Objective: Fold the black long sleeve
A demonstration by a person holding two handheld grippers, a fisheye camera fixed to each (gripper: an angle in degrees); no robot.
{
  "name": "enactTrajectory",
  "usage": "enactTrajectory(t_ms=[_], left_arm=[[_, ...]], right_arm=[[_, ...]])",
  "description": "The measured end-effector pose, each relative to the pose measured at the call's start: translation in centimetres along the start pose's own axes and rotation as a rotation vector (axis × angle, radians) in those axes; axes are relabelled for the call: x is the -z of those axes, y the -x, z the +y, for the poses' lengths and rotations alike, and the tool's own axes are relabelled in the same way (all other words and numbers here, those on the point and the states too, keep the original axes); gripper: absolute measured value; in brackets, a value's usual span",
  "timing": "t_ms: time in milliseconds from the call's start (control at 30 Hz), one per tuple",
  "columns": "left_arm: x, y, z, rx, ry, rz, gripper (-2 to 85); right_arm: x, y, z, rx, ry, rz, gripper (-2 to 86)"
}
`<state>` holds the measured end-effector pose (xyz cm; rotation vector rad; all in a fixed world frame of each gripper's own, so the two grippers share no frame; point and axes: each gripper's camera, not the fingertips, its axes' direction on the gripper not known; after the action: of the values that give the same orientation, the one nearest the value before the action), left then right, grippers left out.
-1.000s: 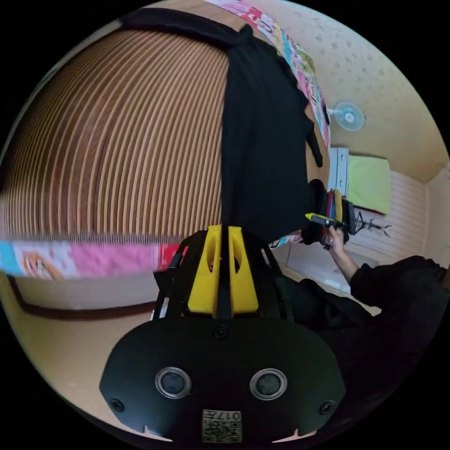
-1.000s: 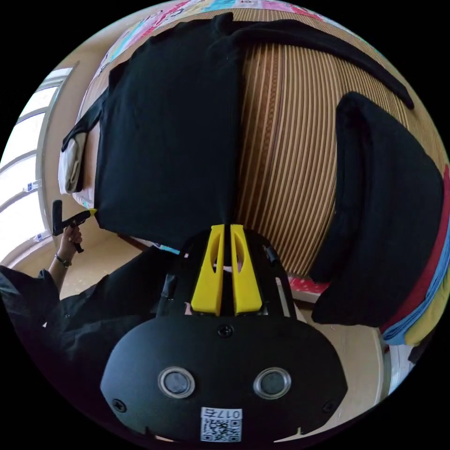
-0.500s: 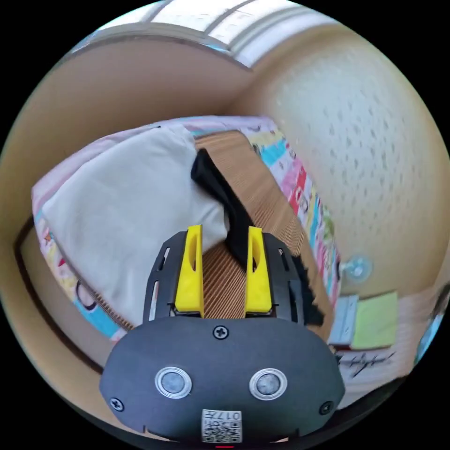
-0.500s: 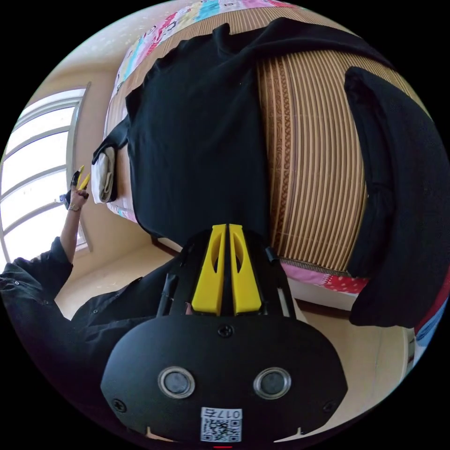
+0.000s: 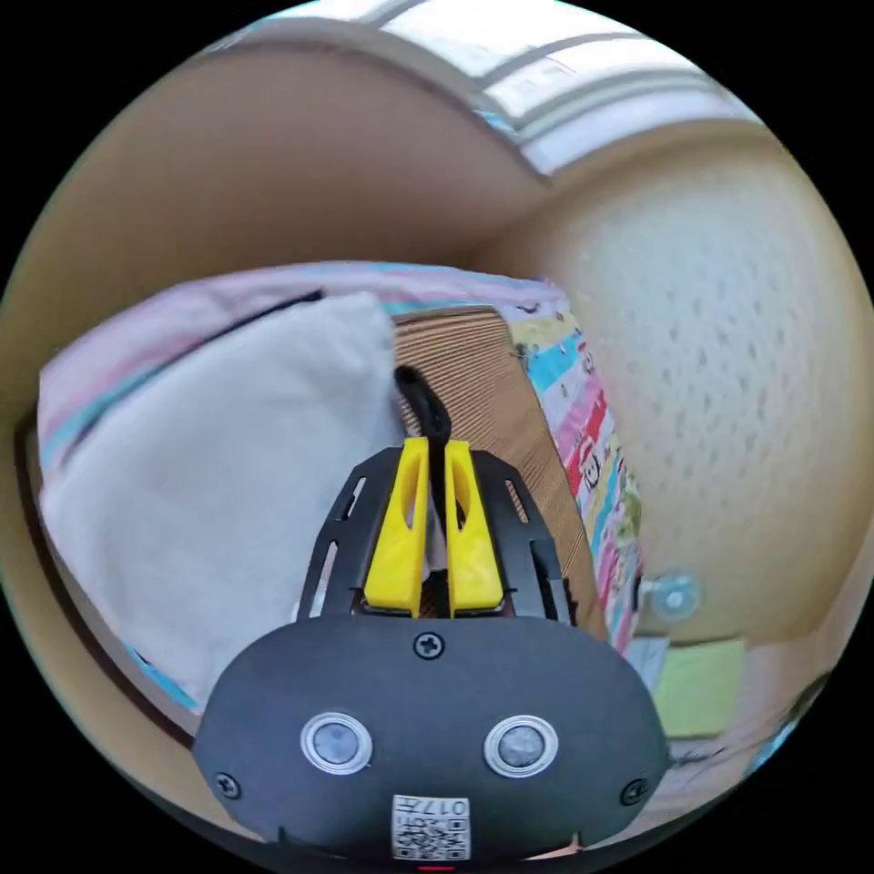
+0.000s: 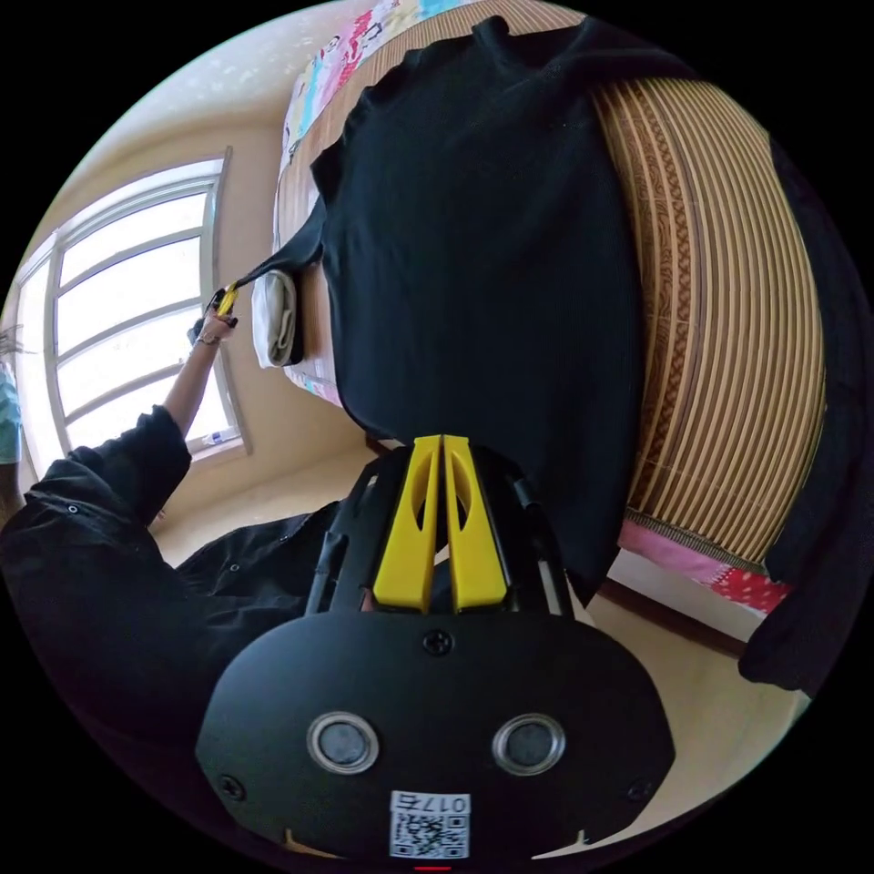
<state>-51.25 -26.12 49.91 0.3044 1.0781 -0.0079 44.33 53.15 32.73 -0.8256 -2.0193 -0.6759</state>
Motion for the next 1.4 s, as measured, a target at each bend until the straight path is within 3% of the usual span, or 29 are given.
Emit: enactTrajectory(t_ms=[167,300,400,500,633,700,867,1033,1167,1300,1400], left_arm=[[6.7,-15.0,4.2,-0.492,-0.136,0.118,3.7],[7.6,-28.9,15.1,-0.887,-0.154,0.332,3.6],[1.8,-36.0,25.6,-1.061,-0.039,0.509,3.6],[-10.0,-40.1,35.9,-1.155,0.206,0.556,3.8],[-28.9,-36.5,46.3,-1.017,0.514,0.436,6.2],[-32.6,-33.9,48.4,-0.948,0.61,0.421,7.0],[-30.7,-29.7,47.7,-0.832,0.609,0.407,7.9],[-27.7,-26.4,46.5,-0.799,0.635,0.325,8.0],[-27.5,-23.8,46.1,-0.752,0.669,0.27,8.1],[-27.8,-21.6,45.3,-0.669,0.684,0.25,8.1],[-27.5,-21.0,44.2,-0.633,0.687,0.245,8.0]], right_arm=[[2.9,-1.3,1.3,-0.026,-0.094,-0.116,0.5],[5.7,-2.3,2.3,-0.021,-0.201,-0.253,0.5],[8.3,-3.2,2.9,-0.019,-0.296,-0.326,0.6],[10.7,-3.9,2.4,-0.003,-0.365,-0.27,0.8],[14.0,-5.2,1.0,-0.039,-0.493,-0.261,1.9],[16.1,-5.5,0.2,-0.073,-0.559,-0.212,3.1],[24.6,-8.1,-4.9,-0.215,-0.74,-0.047,11.0],[31.1,-14.3,-8.9,-0.436,-0.914,0.092,12.1],[31.6,-20.8,-12.1,-0.638,-0.851,0.104,10.5],[30.5,-21.1,-13.1,-0.57,-0.879,0.063,4.7],[31.3,-17.5,-12.3,-0.552,-0.9,0.176,3.5]])
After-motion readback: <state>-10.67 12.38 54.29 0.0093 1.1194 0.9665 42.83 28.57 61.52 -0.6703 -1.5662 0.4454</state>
